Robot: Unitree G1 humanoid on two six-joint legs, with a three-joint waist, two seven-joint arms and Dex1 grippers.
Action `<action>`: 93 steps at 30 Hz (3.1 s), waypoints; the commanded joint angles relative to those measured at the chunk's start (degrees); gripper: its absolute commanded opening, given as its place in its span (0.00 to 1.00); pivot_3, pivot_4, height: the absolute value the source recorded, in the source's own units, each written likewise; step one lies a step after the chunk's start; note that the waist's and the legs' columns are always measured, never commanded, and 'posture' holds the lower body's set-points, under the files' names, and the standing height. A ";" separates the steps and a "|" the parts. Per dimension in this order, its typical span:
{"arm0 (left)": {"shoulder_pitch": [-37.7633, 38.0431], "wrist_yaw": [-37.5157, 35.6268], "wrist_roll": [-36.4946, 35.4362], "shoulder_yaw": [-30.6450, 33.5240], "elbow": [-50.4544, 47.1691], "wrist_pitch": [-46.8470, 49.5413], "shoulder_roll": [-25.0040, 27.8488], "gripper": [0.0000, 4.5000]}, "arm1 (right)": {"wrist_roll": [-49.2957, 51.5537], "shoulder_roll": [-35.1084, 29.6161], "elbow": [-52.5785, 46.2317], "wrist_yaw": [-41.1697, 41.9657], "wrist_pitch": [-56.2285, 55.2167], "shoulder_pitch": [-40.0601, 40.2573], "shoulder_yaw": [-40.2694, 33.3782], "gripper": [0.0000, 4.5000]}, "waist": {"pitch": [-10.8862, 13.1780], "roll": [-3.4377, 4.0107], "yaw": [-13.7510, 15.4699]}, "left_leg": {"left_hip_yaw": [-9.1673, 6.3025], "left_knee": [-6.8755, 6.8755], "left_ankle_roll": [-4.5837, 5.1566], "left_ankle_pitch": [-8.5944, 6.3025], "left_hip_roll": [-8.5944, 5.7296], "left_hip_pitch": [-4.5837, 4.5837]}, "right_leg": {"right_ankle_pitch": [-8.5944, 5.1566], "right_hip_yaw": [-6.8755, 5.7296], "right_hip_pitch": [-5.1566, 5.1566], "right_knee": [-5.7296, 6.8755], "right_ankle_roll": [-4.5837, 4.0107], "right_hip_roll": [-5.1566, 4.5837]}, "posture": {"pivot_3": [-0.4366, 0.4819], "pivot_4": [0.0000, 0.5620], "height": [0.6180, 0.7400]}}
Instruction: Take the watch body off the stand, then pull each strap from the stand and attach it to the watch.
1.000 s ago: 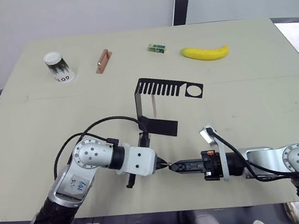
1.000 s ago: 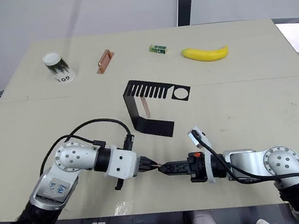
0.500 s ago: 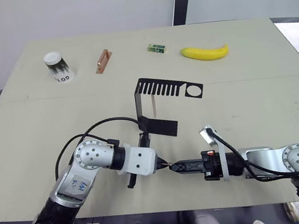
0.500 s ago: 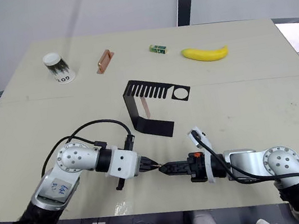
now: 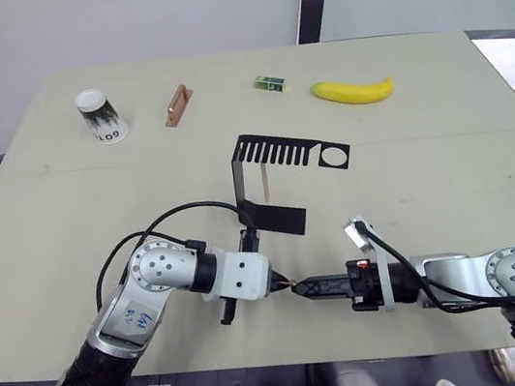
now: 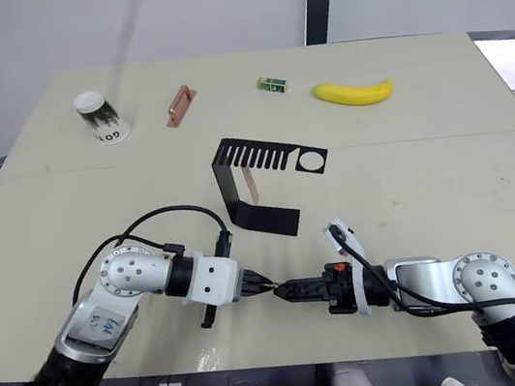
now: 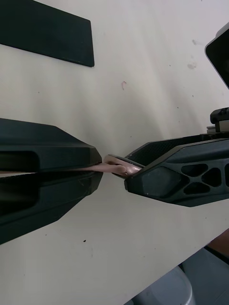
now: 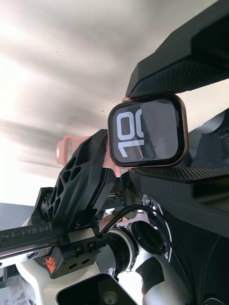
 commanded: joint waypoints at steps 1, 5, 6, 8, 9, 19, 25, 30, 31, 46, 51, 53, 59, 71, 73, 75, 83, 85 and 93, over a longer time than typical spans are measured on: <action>-1.26 1.99 -0.85 -1.04 -4.27 -0.37 -1.87 0.00 | 1.20 1.27 -2.19 0.79 0.94 -0.64 2.06 0.36 | 0.00 0.00 0.00 | 0.00 0.00 0.00 0.00 0.00 0.00 | 0.00 0.00 0.00 0.00 0.00 0.00 | 0.48 0.27 1.00; -1.64 2.07 -0.75 -1.19 -4.07 -0.05 -2.01 0.00 | 1.27 1.32 -2.21 0.86 0.95 -0.86 2.11 0.36 | 0.00 0.00 0.01 | 0.00 0.00 0.00 0.00 0.00 0.00 | 0.00 0.00 0.00 0.00 0.00 0.00 | 0.48 0.27 1.00; -1.70 2.11 -0.73 -1.23 -4.08 0.05 -2.05 0.00 | 1.28 1.28 -2.27 0.86 0.94 -0.88 2.12 0.36 | 0.00 0.00 0.01 | 0.00 0.00 0.00 0.00 0.00 0.00 | 0.00 0.00 0.00 0.00 0.00 0.00 | 0.48 0.27 1.00; -1.81 2.13 -0.75 -1.25 -4.10 0.18 -2.07 0.00 | 1.43 1.25 -2.33 0.78 0.89 -0.96 2.16 0.36 | 0.00 0.00 0.00 | 0.00 0.00 0.00 0.00 0.00 0.00 | 0.00 0.00 0.00 0.00 0.00 0.00 | 0.48 0.27 1.00; -1.83 2.15 -0.76 -1.25 -4.14 0.27 -2.07 0.00 | 1.45 1.23 -2.35 0.76 0.89 -0.99 2.18 0.36 | 0.00 0.00 -0.01 | 0.00 0.00 0.00 0.00 0.00 0.00 | 0.00 0.00 0.00 0.00 0.00 0.00 | 0.48 0.27 1.00; -1.51 2.47 -0.78 -1.27 -4.72 1.02 -1.92 0.00 | 1.34 1.20 -2.82 1.30 1.12 -1.28 2.27 0.36 | 0.00 0.00 0.00 | 0.00 0.00 0.00 0.00 0.00 0.00 | 0.00 0.00 0.00 0.00 0.00 0.00 | 0.48 0.27 1.00; -1.26 2.57 -0.72 -1.30 -4.48 0.94 -1.78 0.00 | 1.11 1.15 -3.14 1.90 1.35 -1.43 2.18 0.36 | 0.00 0.00 0.00 | 0.00 0.00 0.00 0.00 0.00 0.00 | 0.00 0.00 0.00 0.00 0.00 0.00 | 0.48 0.27 1.00; -0.82 2.58 -0.57 -1.34 -4.00 0.25 -1.62 0.00 | 1.12 1.25 -3.25 2.06 1.23 -1.38 2.03 0.36 | 0.00 0.00 0.00 | 0.00 0.00 0.00 0.00 0.00 0.00 | 0.00 0.00 0.00 0.00 0.00 0.00 | 0.48 0.27 1.00; -0.68 2.60 -0.52 -1.35 -3.89 0.03 -1.59 0.00 | 1.10 1.27 -3.24 2.03 1.22 -1.35 2.05 0.36 | 0.00 0.00 0.00 | 0.00 0.00 0.00 0.00 0.00 0.00 | 0.00 0.00 0.00 0.00 0.00 0.00 | 0.48 0.27 1.00; -0.51 2.97 -0.08 -1.77 -5.72 1.41 -1.68 0.00 | 1.45 1.17 -4.15 2.92 1.53 -0.81 1.61 0.36 | 0.00 0.00 0.03 | -0.01 0.01 0.02 -0.01 0.00 -0.01 | 0.00 0.00 0.01 0.00 0.00 -0.02 | 0.48 0.27 1.00; -1.86 2.80 -0.59 -1.62 -5.98 2.88 -1.52 0.00 | 1.28 1.33 -4.23 3.36 1.71 -0.75 1.45 0.36 | 0.00 0.00 -0.01 | -0.01 0.00 0.02 0.00 0.00 0.00 | 0.00 -0.01 0.00 0.00 0.00 -0.01 | 0.48 0.27 1.00; -2.10 2.82 -0.74 -1.59 -6.28 3.43 -1.47 0.00 | 1.30 1.42 -4.24 3.45 1.78 -0.79 1.42 0.36 | 0.00 0.00 0.00 | -0.01 0.00 0.02 -0.01 0.00 0.00 | 0.00 -0.01 0.00 0.00 0.00 -0.01 | 0.48 0.27 1.00; -2.60 2.87 -0.89 -1.46 -7.09 5.00 -1.45 0.00 | 1.32 1.58 -4.19 3.73 1.95 -1.15 1.48 0.36 | 0.00 0.00 0.00 | -0.01 0.00 0.01 0.00 0.00 0.00 | 0.00 -0.01 0.00 0.00 0.00 -0.02 | 0.48 0.27 1.00; -3.01 2.96 -0.86 -1.55 -8.09 6.99 -1.54 0.00 | 1.46 1.45 -4.14 3.88 1.98 -1.27 1.36 0.36 | 0.00 0.00 0.00 | -0.01 0.00 0.01 0.00 0.00 0.00 | 0.00 -0.01 0.00 -0.01 0.00 -0.01 | 0.48 0.27 1.00; -3.12 2.97 -0.85 -1.53 -8.14 7.03 -1.58 0.00 | 1.31 1.41 -4.04 3.88 2.00 -1.20 1.32 0.36 | 0.00 0.00 0.00 | -0.01 0.00 0.02 0.00 0.00 -0.01 | 0.00 -0.01 0.00 0.00 0.00 -0.01 | 0.48 0.27 1.00; -3.17 2.90 -0.94 -1.50 -8.22 7.05 -1.57 0.00 | 1.07 1.39 -3.95 3.96 2.06 -1.09 1.29 0.36 | 0.00 0.00 0.00 | -0.01 0.00 0.01 0.00 0.00 0.00 | 0.00 -0.01 0.00 0.00 0.00 -0.02 | 0.48 0.27 1.00; -1.65 1.03 -3.59 1.59 -9.49 7.56 1.14 0.42 | -1.45 1.24 -4.09 4.80 2.26 -0.48 0.80 0.36 | 0.00 0.00 -0.04 | -0.01 0.00 0.01 0.00 0.00 0.00 | 0.00 0.00 0.00 0.00 0.00 -0.01 | 0.48 0.27 1.00; -0.45 -0.24 -4.24 3.89 -9.66 6.10 4.22 0.63 | -4.16 1.11 -4.64 6.02 2.20 -0.29 -0.06 0.36 | 0.00 0.00 -0.12 | -0.01 0.00 0.01 0.00 0.00 -0.01 | 0.00 0.00 -0.02 0.00 0.00 -0.01 | 0.48 0.27 1.00; 8.55 -6.81 -17.79 22.07 -4.65 1.65 15.54 1.00 | -31.77 -0.42 -14.23 22.78 -7.96 1.53 -3.23 0.36 | 0.01 0.02 0.00 | -0.01 0.00 0.02 -0.01 0.01 -0.02 | 0.00 -0.01 -0.01 -0.04 -0.01 -0.02 | 0.48 0.27 1.00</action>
